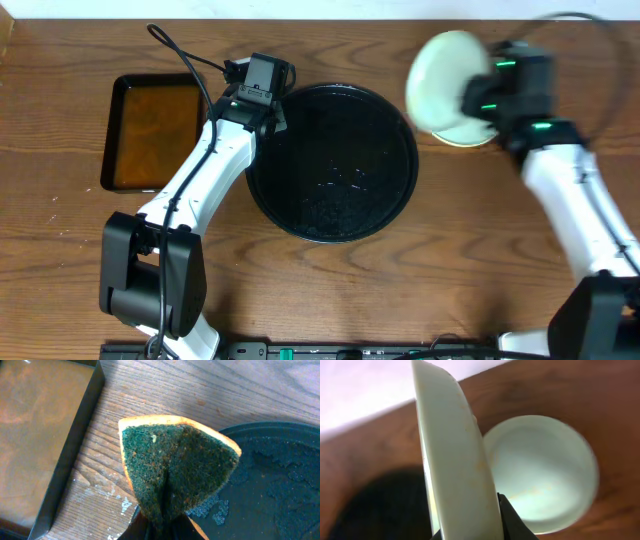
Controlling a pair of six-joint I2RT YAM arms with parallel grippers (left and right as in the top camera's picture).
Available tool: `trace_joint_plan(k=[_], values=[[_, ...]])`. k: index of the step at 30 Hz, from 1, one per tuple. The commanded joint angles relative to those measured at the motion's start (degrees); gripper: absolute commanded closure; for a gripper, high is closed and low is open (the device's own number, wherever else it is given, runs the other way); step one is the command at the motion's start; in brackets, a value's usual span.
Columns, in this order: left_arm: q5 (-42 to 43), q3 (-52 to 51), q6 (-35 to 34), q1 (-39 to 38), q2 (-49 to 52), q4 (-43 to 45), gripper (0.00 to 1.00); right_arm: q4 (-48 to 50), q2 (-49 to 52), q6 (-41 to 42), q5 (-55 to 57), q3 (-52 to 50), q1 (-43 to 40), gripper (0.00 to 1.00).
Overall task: Clean dirty plates on tray and stack at the side
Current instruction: 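Lower the green plate onto the stack and open the right gripper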
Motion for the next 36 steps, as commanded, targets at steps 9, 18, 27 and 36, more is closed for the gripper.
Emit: trace_joint_plan(k=[9,18,27,36], values=[[-1.4,-0.4,-2.5,0.0,0.6,1.0,0.9,-1.2,8.0,7.1,-21.3,1.3,-17.4,0.99],[-1.4,-0.4,-2.6,0.0,0.6,0.5,0.9,4.1,14.8,5.2,-21.7,1.3,-16.0,0.56],[-1.4,-0.4,-2.6,0.0,0.6,0.5,0.9,-1.1,14.6,-0.3,-15.7,2.1,-13.7,0.34],[-1.4,-0.4,-2.6,0.0,0.6,1.0,0.9,-14.2,13.9,-10.8,-11.0,9.2,-5.8,0.36]])
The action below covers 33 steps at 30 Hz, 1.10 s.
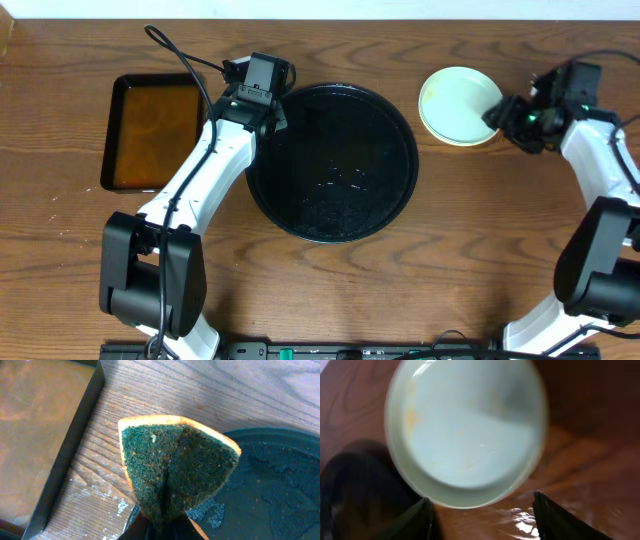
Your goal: Clean dirty plates on tray and stack at the side
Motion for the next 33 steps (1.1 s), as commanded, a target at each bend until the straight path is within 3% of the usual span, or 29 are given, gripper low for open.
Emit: trace_joint_plan(k=[1,7,10,17,26,29,33], values=[[-1.4,-0.4,-1.0,0.0,0.6,0.7,0.91,-1.2,-1.2,-8.7,-1.4,3.7,4.7,0.34],[-1.6,-0.4,0.0,1.0,0.6,3.9,0.91,-0.8,-1.4,-12.9,-5.7,4.4,14.6,0.16],[-1.6,-0.4,0.2,4.0,0.6,5.5,0.91,-0.7,-1.3,-12.9,-3.3,4.3,20.0,0.01],[-1.6,-0.4,0.2,16.1,1.1,9.1,0.91,1.5,-1.2,-12.8,14.5,4.2,31.9,0.01],[5.5,-0.4,0.1,26.5,5.5,9.1,0.9,6.8,0.1,-7.9,16.0,4.1,39.2,0.01],[7.8,-0.4,0.1,27.7,8.0,8.9,0.83,6.8,0.1,-7.6,16.0,4.1,40.0,0.01],[7.7,-0.4,0.2,28.1,9.1,8.7,0.55,5.9,0.1,-7.6,16.0,4.1,40.6,0.01]])
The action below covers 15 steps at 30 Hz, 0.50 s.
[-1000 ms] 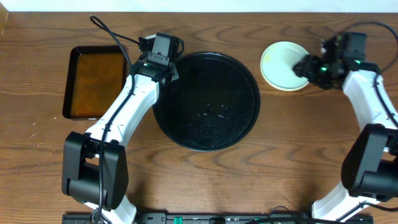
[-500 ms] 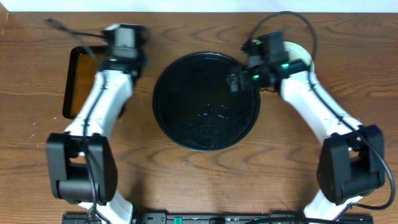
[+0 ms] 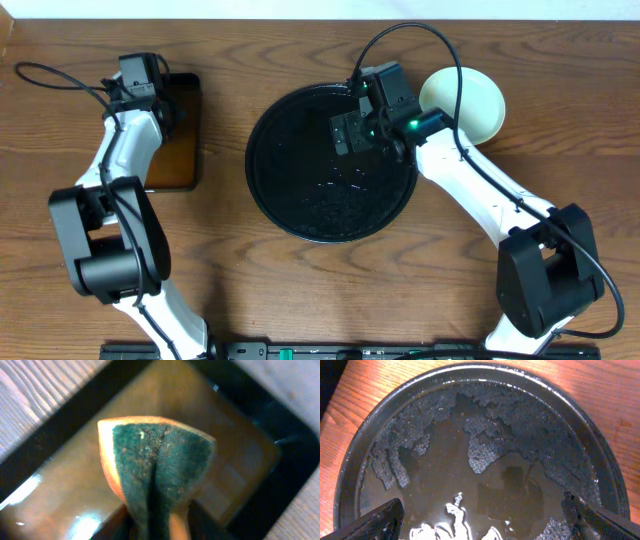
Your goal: Clean dirty plates on tray and stack at the side
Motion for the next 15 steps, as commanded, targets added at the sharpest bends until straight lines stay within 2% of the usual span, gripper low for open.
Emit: trace_joint_plan(k=[1,4,10,15], values=[[1.4,-0.3,-0.2,0.3,0.0,0.1,0.48,-0.7,0.1,1.1,0.9,0.5,0.8,0.01],[1.4,-0.3,-0.2,0.3,-0.9,0.0,0.37,-1.7,0.1,1.1,0.9,0.5,0.8,0.01],[1.4,-0.3,-0.3,0.3,-6.8,-3.0,0.34,-3.1,0.1,1.1,0.9,0.5,0.8,0.01],[1.4,-0.3,-0.3,0.1,-16.2,-6.8,0.34,-3.4,0.0,1.7,0.9,0.5,0.8,0.01]])
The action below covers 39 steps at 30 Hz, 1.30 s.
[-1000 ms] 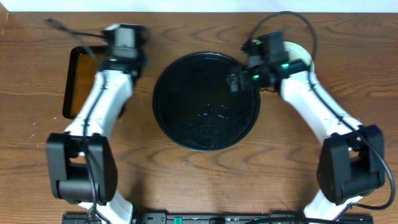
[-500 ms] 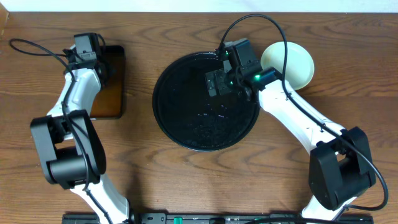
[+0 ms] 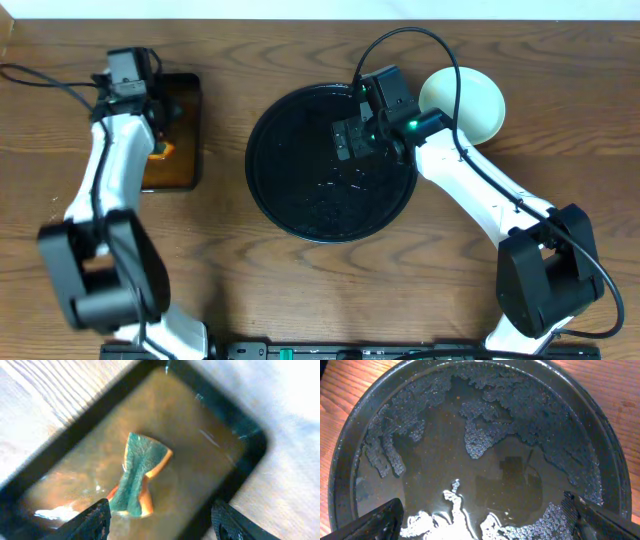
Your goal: Clean dirty plates on tray and stack at the side
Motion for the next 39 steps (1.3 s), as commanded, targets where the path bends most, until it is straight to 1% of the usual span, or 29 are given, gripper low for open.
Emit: trace_joint_plan(k=[1,4,5,6,7,8,11,13,15,17,21,28,34,39], values=[[-0.2,-0.2,0.0,0.0,-8.7,-2.2,0.34,-0.3,-0.2,1.6,0.5,0.5,0.7,0.01],[-0.3,-0.2,0.0,-0.1,-14.0,-5.0,0.33,-1.3,-2.5,1.7,0.9,0.5,0.6,0.01],[-0.3,-0.2,0.0,-0.1,-15.4,-5.9,0.29,-1.9,-3.9,1.7,1.3,0.5,0.5,0.01],[-0.3,-0.2,0.0,-0.1,-16.7,-7.0,0.28,-2.5,-5.6,1.7,1.8,0.5,0.3,0.01],[-0.3,-0.2,0.1,-0.1,-17.6,-7.4,0.23,-3.3,-7.8,1.7,2.6,0.5,0.0,0.01],[-0.3,-0.2,0.0,-0.1,-18.3,-7.5,0.22,-4.2,-10.1,1.7,4.1,0.5,-0.3,0.01],[-0.2,-0.2,-0.2,-0.1,-18.9,-7.5,0.21,-8.5,-19.4,1.7,11.7,0.5,-1.2,0.01],[-0.3,-0.2,-2.3,-0.1,-18.7,-7.5,0.21,-11.8,-26.0,1.6,18.5,0.5,-1.5,0.01],[-0.3,-0.2,-2.5,-0.1,-18.6,-7.5,0.21,-15.5,-34.2,1.6,26.4,0.5,-1.5,0.01],[-0.3,-0.2,-2.5,-0.1,-18.6,-7.6,0.21,-17.5,-39.5,1.6,29.6,0.5,-1.5,0.01],[-0.3,-0.2,-2.5,-0.1,-18.6,-7.5,0.21,-21.1,-50.8,1.7,30.0,0.5,-1.5,0.01],[-0.3,-0.2,-2.5,-0.1,-18.6,-7.6,0.2,-21.2,-65.6,1.6,28.6,0.5,-1.5,0.01],[-0.3,-0.2,-2.5,-0.1,-18.6,-7.5,0.2,-21.9,-73.7,1.6,28.6,0.5,-1.5,0.01],[-0.3,-0.2,-2.5,-0.1,-18.6,-7.6,0.2,-26.0,-77.2,1.6,28.6,0.5,-1.5,0.01]])
